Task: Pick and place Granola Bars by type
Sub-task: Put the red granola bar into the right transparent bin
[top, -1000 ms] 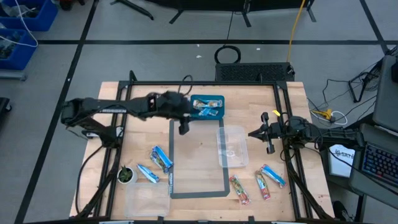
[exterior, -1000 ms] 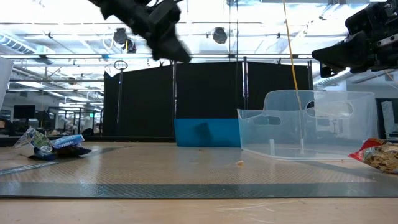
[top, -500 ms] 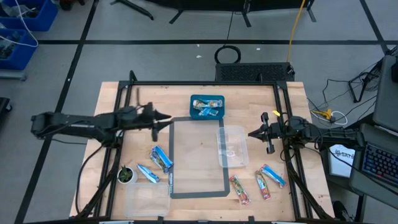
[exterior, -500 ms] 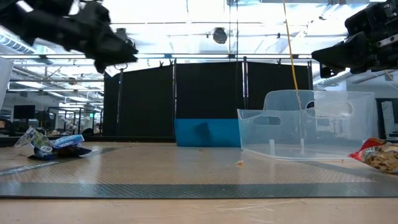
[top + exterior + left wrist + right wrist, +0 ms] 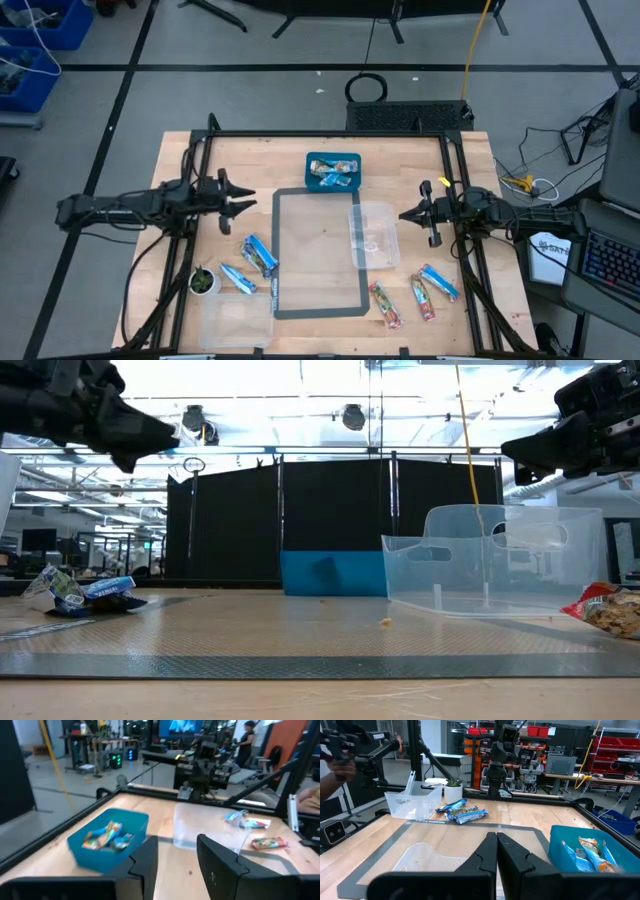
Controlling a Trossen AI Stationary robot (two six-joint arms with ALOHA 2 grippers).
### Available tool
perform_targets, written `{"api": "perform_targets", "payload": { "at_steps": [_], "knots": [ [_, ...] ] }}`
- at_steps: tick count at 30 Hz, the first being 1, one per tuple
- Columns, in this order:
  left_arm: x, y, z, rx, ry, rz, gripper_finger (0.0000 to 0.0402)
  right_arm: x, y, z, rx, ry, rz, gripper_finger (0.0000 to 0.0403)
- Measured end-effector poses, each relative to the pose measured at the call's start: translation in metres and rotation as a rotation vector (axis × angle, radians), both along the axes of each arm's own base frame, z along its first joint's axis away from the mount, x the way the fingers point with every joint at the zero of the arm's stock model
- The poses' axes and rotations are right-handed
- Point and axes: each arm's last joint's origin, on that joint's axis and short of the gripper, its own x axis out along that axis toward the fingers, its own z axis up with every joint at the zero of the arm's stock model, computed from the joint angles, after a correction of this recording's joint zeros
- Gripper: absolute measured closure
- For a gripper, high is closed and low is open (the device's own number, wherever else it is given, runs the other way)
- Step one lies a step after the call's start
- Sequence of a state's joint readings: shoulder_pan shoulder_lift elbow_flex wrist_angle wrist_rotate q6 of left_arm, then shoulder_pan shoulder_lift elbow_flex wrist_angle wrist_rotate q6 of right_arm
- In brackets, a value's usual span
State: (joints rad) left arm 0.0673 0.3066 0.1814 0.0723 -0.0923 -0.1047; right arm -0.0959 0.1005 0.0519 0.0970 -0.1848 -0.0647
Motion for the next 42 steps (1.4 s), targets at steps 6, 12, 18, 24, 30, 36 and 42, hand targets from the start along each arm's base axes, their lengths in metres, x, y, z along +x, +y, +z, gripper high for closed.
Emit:
{"api": "perform_targets", "payload": {
  "at_steps": [6,12,18,24,30,36,42],
  "knots": [
    [-0.014,0.001,-0.001,0.000,0.001,0.071,0.0263,0.000,0.000,0.000,0.000,0.000,0.000,0.0399],
    [-0.018,0.000,-0.004,0.025,-0.004,0.067,0.0263,0.000,0.000,0.000,0.000,0.000,0.000,0.0399],
    [-0.017,0.000,-0.021,0.021,-0.023,0.067,0.0263,0.000,0.000,0.000,0.000,0.000,0.000,0.0399],
    [-0.014,0.000,-0.035,0.005,-0.020,0.059,0.0263,0.000,0.000,0.000,0.000,0.000,0.000,0.0399],
    [-0.013,0.000,-0.042,-0.021,-0.034,0.045,0.0263,0.000,0.000,0.000,0.000,0.000,0.000,0.0399],
    [-0.013,0.000,-0.042,0.001,-0.026,0.032,0.0263,0.000,0.000,0.000,0.000,0.000,0.000,0.0398],
    [-0.013,0.000,-0.042,0.000,-0.026,0.032,0.0263,0.000,0.000,0.001,-0.001,-0.008,0.000,0.0398]
  ]
}}
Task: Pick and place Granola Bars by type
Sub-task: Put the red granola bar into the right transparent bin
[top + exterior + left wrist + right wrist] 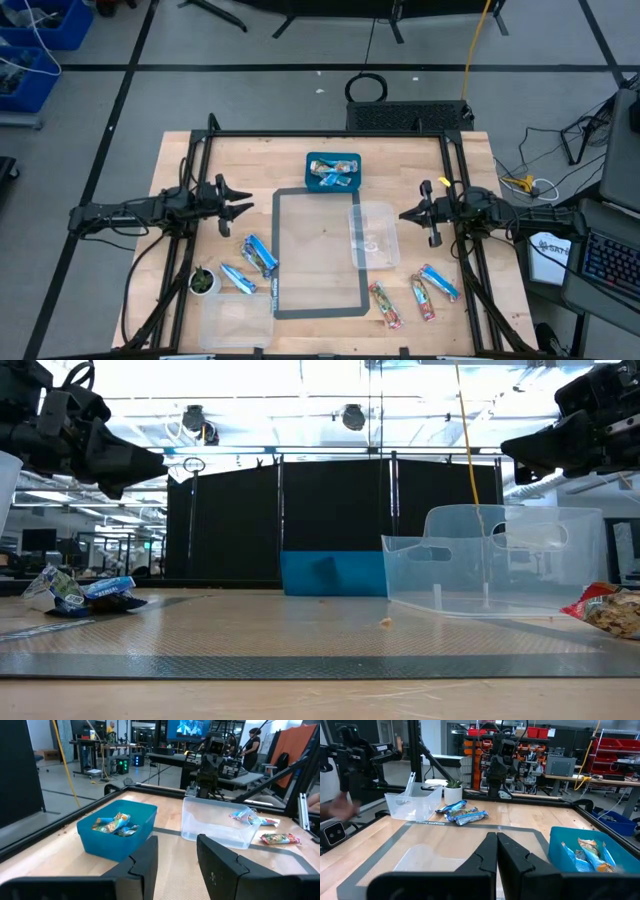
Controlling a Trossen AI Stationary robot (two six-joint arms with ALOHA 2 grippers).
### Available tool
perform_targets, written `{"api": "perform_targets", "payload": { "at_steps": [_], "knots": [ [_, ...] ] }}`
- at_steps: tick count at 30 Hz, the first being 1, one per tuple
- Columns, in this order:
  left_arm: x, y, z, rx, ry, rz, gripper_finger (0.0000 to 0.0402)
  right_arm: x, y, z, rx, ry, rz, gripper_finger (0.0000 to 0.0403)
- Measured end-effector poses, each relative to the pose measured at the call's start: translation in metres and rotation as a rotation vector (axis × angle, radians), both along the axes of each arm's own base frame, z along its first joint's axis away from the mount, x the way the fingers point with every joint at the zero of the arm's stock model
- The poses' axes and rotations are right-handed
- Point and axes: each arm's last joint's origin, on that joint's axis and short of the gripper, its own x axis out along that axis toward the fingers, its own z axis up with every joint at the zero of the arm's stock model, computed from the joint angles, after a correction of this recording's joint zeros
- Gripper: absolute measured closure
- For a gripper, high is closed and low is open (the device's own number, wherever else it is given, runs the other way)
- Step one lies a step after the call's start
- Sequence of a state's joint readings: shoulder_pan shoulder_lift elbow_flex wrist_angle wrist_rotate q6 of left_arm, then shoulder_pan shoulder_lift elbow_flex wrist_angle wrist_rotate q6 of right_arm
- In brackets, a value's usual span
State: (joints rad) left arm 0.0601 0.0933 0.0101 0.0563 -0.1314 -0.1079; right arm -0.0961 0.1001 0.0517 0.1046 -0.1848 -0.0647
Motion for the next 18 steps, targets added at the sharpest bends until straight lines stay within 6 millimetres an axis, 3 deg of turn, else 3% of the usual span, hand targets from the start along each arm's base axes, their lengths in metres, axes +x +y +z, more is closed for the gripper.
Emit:
{"api": "perform_targets", "payload": {
  "at_steps": [11,18],
  "knots": [
    [0.000,0.000,0.000,0.001,0.000,0.000,0.0263,-0.004,0.000,0.029,0.041,-0.294,0.013,0.0398],
    [0.000,0.000,0.000,-0.001,0.000,0.000,0.0263,-0.005,0.000,0.031,0.181,-0.302,0.032,0.0399]
  ]
}}
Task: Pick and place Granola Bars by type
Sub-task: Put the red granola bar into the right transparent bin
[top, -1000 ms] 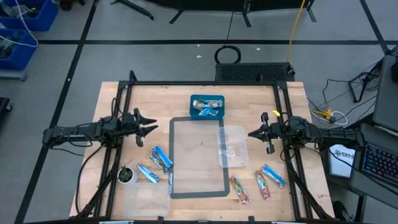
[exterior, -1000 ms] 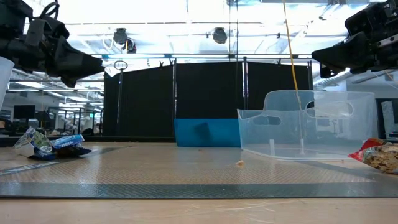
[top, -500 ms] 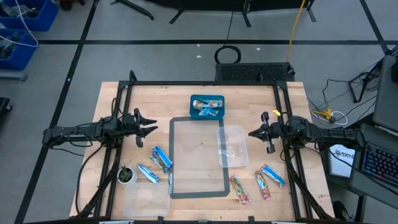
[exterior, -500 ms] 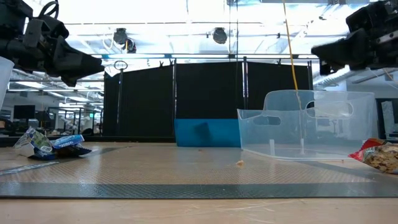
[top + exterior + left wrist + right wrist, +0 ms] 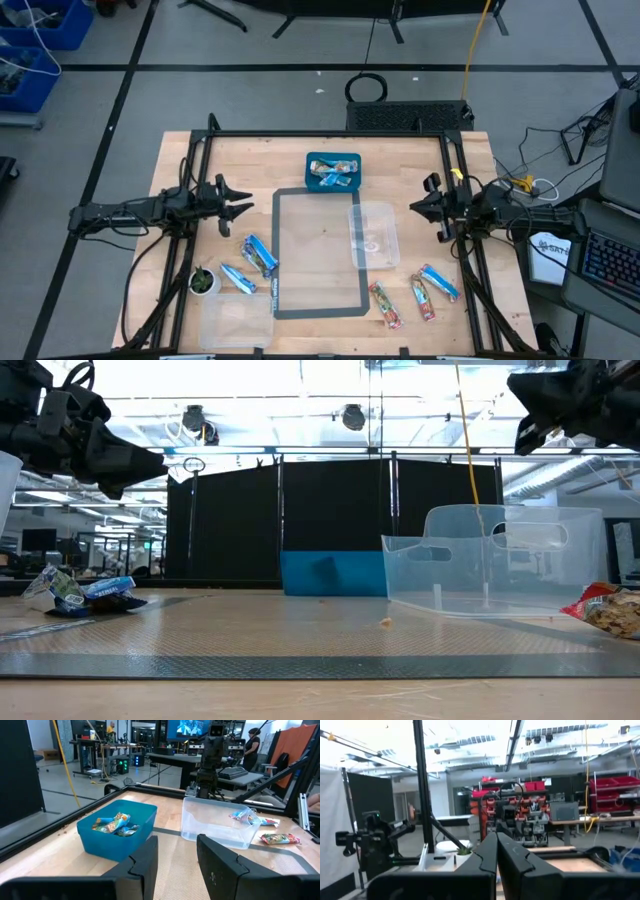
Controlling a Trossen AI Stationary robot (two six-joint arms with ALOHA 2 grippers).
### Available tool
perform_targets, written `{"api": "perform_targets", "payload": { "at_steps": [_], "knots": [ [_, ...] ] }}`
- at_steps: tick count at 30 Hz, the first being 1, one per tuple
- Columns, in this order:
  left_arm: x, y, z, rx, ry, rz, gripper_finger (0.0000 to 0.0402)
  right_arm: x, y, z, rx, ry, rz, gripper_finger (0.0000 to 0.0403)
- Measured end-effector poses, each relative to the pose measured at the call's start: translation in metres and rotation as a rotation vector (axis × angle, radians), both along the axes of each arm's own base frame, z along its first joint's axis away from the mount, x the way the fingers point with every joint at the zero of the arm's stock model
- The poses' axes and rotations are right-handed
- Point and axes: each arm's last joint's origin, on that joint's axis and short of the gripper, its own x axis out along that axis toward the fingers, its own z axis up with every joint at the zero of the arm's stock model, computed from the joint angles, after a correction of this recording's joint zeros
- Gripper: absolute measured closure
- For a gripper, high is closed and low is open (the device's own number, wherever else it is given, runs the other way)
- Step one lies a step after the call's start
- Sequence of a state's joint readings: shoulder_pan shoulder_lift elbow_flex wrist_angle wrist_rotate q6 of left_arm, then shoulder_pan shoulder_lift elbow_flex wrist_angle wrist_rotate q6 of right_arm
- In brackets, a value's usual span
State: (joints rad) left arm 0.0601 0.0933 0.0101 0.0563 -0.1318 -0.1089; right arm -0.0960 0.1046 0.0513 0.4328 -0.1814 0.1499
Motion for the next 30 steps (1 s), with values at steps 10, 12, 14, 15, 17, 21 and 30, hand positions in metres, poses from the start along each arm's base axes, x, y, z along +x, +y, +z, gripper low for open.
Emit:
{"api": "perform_targets", "payload": {
  "at_steps": [10,12,14,15,17,21,30],
  "knots": [
    [0.000,0.000,0.000,0.000,0.000,0.000,0.0263,0.001,-0.001,-0.001,-0.050,0.010,-0.044,0.0399],
    [0.000,0.000,0.000,0.000,0.000,0.000,0.0263,0.002,-0.001,-0.002,-0.002,0.027,-0.014,0.0399],
    [0.000,0.000,0.000,0.000,0.000,0.000,0.0263,0.004,0.000,-0.004,0.042,0.057,0.040,0.0399],
    [0.000,0.000,0.000,0.000,0.000,0.000,0.0263,0.005,0.001,-0.006,0.076,0.078,0.070,0.0399],
    [0.000,0.000,0.000,0.000,0.000,0.000,0.0263,0.009,0.001,-0.009,0.159,0.129,0.104,0.0399],
    [0.000,0.000,0.000,0.000,0.000,0.000,0.0263,0.017,0.003,-0.019,0.337,0.260,0.152,0.0399],
    [0.000,0.000,0.000,0.001,0.001,0.000,0.0263,0.041,0.032,-0.001,0.621,0.665,0.301,0.0400]
  ]
}}
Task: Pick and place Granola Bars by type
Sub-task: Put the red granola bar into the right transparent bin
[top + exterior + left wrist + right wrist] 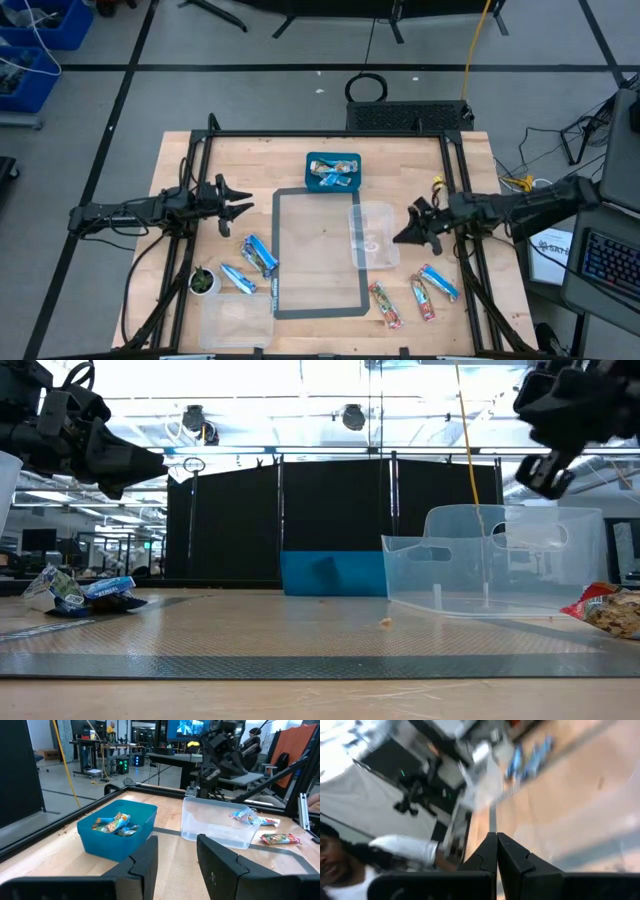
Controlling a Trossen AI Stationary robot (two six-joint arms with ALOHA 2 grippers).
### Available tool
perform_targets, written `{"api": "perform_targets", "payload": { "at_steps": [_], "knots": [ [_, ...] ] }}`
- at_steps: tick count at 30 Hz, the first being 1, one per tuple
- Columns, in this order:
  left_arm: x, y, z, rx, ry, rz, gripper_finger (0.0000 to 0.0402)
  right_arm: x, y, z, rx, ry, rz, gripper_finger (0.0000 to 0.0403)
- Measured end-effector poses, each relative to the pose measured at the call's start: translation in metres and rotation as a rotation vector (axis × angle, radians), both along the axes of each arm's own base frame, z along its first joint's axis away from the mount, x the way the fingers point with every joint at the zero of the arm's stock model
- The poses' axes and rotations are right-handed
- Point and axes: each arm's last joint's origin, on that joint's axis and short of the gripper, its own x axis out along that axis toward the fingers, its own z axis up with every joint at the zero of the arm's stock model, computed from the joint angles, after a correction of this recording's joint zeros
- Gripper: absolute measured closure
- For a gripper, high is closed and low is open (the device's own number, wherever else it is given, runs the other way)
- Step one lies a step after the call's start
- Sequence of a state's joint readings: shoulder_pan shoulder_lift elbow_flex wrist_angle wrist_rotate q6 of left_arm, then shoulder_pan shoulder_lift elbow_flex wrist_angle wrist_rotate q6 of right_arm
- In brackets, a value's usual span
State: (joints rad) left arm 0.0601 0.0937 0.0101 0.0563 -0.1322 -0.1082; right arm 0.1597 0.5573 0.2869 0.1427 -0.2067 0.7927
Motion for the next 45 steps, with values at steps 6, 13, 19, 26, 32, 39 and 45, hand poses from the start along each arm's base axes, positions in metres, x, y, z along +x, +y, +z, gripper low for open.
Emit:
{"api": "perform_targets", "payload": {
  "at_steps": [6,13,19,26,32,39,45],
  "knots": [
    [0.000,0.000,0.000,0.000,0.000,0.000,0.0263,0.009,0.028,0.018,0.093,0.412,0.017,0.0402],
    [0.000,0.000,0.000,0.000,0.000,0.000,0.0263,0.003,0.063,-0.002,0.197,0.938,-0.036,0.0402],
    [0.000,0.000,0.000,0.000,0.000,0.000,0.0263,-0.008,0.084,-0.019,0.227,1.185,-0.070,0.0403],
    [0.000,0.000,0.000,0.000,0.000,0.000,0.0263,-0.018,0.083,-0.029,0.198,1.339,-0.208,0.0402],
    [0.000,0.000,0.000,0.000,0.000,0.000,0.0263,-0.019,0.084,-0.033,0.152,1.360,-0.207,0.0360],
    [0.000,0.000,0.000,0.000,0.000,0.000,0.0263,-0.020,0.082,-0.038,0.143,1.363,-0.208,0.0265],
    [0.000,0.000,0.000,0.000,0.000,0.000,0.0263,-0.024,0.079,-0.057,0.169,1.346,-0.189,0.0223]
  ]
}}
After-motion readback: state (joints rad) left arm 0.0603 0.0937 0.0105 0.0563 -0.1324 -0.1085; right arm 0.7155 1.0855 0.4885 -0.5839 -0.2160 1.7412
